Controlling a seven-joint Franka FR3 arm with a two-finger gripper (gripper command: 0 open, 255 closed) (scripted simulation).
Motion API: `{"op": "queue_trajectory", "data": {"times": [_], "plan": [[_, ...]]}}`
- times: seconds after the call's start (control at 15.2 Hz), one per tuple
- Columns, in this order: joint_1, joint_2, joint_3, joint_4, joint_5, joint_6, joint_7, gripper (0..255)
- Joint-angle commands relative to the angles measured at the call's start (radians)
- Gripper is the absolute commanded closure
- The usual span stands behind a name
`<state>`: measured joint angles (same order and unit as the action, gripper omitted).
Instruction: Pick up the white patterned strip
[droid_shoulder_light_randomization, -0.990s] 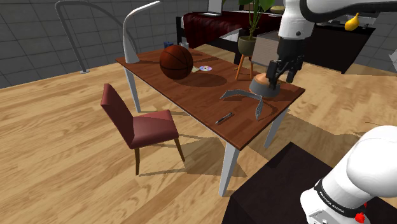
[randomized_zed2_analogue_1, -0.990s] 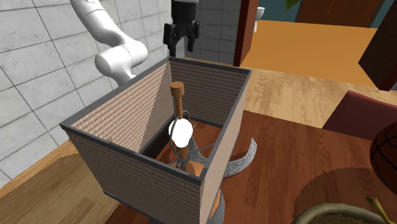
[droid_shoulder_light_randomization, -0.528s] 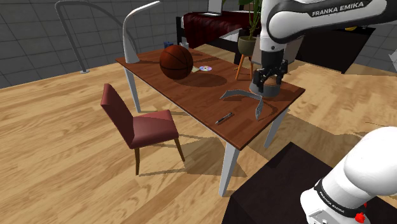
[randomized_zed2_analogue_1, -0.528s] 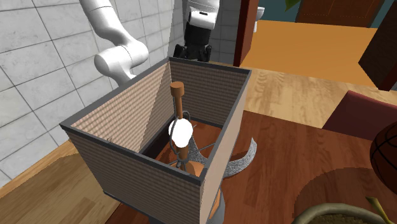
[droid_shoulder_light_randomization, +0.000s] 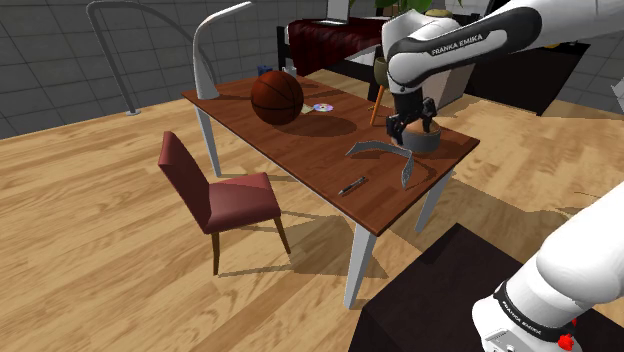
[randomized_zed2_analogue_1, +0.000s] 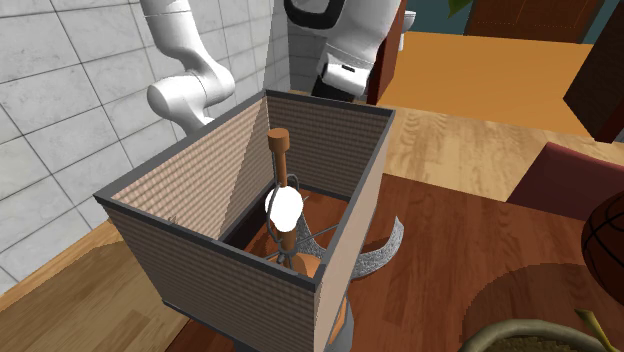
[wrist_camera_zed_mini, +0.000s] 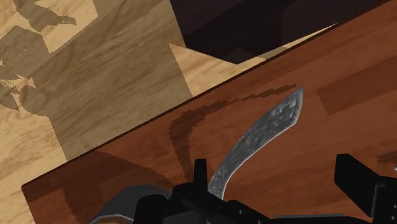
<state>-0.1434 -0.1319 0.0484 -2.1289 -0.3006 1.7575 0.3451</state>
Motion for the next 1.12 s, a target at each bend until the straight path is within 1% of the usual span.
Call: {"op": "queue_trajectory", "data": {"times": [0.0, 0.33, 0.4, 0.86, 0.99, 1.06], "plan": [[-0.013, 0.075, -0.005, 0.037, -0.043, 0.015, 0.034, 0], [-0.037, 0.257, -0.032, 0.168, -0.140, 0.011, 0.100, 0], [-0.039, 0.279, -0.036, 0.186, -0.151, 0.009, 0.107, 0], [-0.041, 0.318, -0.039, 0.143, -0.161, 0.085, 0.140, 0], [-0.042, 0.322, -0.039, 0.140, -0.162, 0.091, 0.143, 0], [-0.041, 0.320, -0.039, 0.138, -0.162, 0.091, 0.144, 255]]}}
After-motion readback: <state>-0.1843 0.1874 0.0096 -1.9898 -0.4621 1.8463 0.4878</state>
